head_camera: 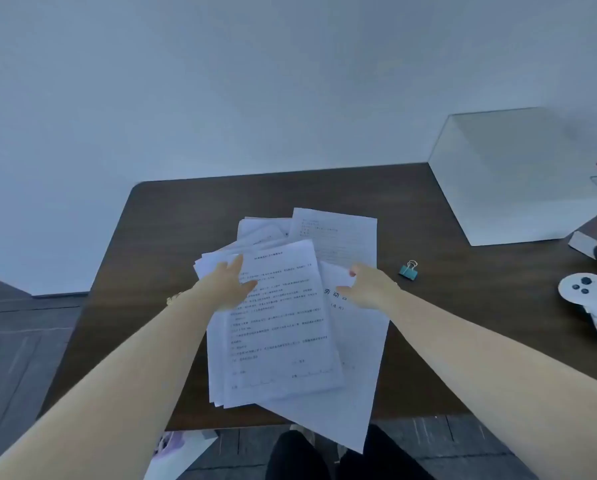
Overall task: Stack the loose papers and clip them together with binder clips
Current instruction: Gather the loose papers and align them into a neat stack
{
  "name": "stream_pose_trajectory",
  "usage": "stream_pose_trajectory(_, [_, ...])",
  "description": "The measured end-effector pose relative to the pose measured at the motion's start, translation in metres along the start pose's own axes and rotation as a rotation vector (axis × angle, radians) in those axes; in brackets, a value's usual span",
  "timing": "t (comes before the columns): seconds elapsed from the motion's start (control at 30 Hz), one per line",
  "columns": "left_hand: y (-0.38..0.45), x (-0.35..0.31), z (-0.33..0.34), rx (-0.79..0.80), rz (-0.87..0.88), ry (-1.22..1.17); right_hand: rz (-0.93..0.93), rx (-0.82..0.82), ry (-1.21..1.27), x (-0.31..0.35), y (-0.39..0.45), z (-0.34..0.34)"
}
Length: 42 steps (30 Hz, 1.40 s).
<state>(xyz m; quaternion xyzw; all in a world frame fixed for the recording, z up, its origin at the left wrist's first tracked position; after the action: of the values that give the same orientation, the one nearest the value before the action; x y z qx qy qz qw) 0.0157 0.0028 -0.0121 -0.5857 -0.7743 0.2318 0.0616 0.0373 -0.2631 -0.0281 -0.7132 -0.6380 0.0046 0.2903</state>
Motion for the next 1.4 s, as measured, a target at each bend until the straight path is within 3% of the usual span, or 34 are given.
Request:
stream_pose_trajectory(0.27, [0.004,0.031,0.044,0.046,-0.340,-0.097,0.288,0.059,-0.108,-0.047,-0.001,0.033])
stream_pose_trajectory(0.43, [0.022,0.051,0.055,-0.052,-0.418,-0.192,0.370,-0.077,0.124,-0.044,0.009,0.048])
stream_pose_trajectory(0.6, [0.039,0.059,0.061,-0.154,-0.553,-0.528,0.307,-0.223,0.353,-0.033,0.025,0.054])
stream_pose_trajectory(0.83, [0.051,0.053,0.073,-0.216,-0.540,-0.563,0.284,-0.309,0.437,-0.015,0.049,0.055])
stream_pose_trajectory(1.0, [0.055,0.044,0.070,-0.274,-0.559,-0.270,0.242,-0.330,0.277,-0.006,0.060,0.053])
stream_pose_trajectory(1.17, [0.076,0.010,0.064,-0.248,-0.519,-0.428,0.159,-0.248,0.335,0.018,0.076,0.053])
stream_pose_trajectory(1.4, [0.098,0.001,0.064,-0.338,-0.336,-0.542,0.057,-0.345,0.404,0.023,0.091,0.050])
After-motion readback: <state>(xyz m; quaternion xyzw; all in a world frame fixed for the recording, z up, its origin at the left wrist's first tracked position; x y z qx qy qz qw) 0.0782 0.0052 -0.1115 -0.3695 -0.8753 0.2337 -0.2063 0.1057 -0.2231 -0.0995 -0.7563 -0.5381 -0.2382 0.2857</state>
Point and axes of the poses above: each hand's wrist, its own y-axis towards the middle knuckle, its own z-axis out of the palm, x = y × z, the point moved 2 cm from there along y, towards the middle knuckle, and after that the axes turned 12 degrees about -x, right-handed, at the moved point
